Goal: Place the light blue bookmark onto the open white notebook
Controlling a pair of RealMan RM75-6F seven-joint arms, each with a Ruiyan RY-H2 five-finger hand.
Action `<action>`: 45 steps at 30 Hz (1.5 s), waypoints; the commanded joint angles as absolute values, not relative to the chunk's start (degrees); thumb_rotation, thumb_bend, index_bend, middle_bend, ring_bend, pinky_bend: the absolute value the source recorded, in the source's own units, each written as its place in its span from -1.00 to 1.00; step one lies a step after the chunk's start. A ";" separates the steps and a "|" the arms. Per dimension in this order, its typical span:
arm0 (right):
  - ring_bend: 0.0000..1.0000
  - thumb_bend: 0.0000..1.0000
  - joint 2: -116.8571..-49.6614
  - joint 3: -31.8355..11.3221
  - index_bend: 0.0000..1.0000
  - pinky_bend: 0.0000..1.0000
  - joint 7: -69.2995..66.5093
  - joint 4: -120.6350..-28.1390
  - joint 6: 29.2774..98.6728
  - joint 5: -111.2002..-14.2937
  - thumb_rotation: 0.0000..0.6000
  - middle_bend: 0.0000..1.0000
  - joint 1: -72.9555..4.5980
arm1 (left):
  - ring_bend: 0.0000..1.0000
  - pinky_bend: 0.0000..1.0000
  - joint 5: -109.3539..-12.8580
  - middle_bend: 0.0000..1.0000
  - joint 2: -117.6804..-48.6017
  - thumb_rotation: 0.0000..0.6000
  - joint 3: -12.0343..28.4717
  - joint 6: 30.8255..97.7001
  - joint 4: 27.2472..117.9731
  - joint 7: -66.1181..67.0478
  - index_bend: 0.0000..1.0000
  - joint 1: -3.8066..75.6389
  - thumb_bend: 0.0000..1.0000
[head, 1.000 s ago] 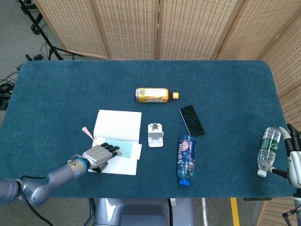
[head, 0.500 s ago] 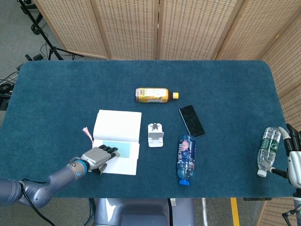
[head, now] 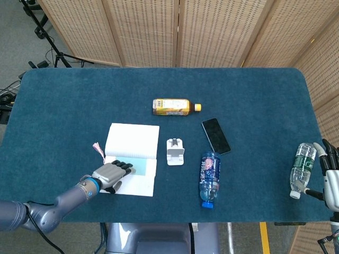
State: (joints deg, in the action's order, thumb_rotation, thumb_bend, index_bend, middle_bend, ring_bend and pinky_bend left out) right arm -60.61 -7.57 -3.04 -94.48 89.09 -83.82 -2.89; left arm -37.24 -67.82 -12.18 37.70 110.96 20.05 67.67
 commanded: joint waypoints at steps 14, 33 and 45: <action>-1.00 -1.00 -60.83 -7.60 -1.00 -1.00 -3.24 -94.19 90.21 -84.51 1.00 -1.00 -2.57 | -1.00 -1.00 -53.34 -1.00 -54.75 1.00 -2.33 43.72 117.67 4.60 -0.88 58.11 0.29; -1.00 -1.00 -61.97 -7.24 -1.00 -1.00 0.22 -94.24 87.10 -83.41 1.00 -1.00 -3.98 | -1.00 -1.00 -76.08 -1.00 -65.24 1.00 -7.12 86.61 100.17 14.49 -1.00 27.57 -0.61; -1.00 -1.00 -62.72 -7.45 -1.00 -1.00 2.37 -94.30 86.34 -82.49 1.00 -1.00 -4.51 | -1.00 -1.00 -77.59 -1.00 -69.99 1.00 -7.05 93.28 95.42 16.90 -1.00 18.28 -0.58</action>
State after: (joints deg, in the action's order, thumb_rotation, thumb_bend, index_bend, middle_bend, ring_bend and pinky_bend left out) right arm -62.66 -7.45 2.22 -94.27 86.48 -82.60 -4.43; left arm -77.67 -69.53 -7.20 93.09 95.83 16.63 18.75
